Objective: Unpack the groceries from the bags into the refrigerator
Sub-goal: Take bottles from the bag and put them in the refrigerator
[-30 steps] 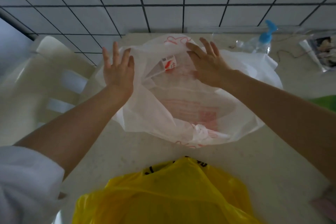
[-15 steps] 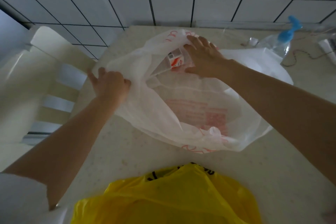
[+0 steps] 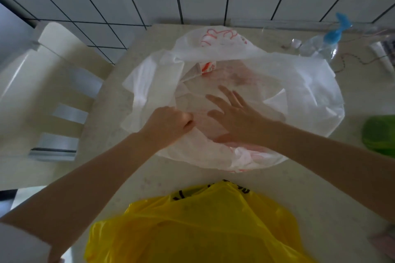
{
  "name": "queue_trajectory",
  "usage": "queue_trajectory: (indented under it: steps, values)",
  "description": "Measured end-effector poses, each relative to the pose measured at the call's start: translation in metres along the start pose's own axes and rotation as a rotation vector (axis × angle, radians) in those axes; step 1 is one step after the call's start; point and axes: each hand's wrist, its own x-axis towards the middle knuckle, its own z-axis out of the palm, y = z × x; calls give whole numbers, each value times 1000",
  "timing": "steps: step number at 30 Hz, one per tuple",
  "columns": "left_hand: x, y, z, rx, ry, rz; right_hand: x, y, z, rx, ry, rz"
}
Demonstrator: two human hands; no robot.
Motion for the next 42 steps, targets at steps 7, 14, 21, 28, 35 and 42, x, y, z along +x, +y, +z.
queue_trajectory:
  steps: [7,14,21,28,35,42]
  values:
    - [2,-1,-3,24,-130,23,-31,-22,17,-91,-164,-38]
    - [6,-6,6,204,-328,55,-21,-8,2,-45,-132,105]
    - [22,-8,15,145,-220,-37,10,53,-38,-29,365,289]
    - [37,0,14,351,113,168,60,96,-47,-119,351,129]
    - [55,-36,-1,331,-48,-80,102,121,-40,-140,105,140]
    - [74,-55,8,81,-284,-227,121,147,-29,-37,-166,280]
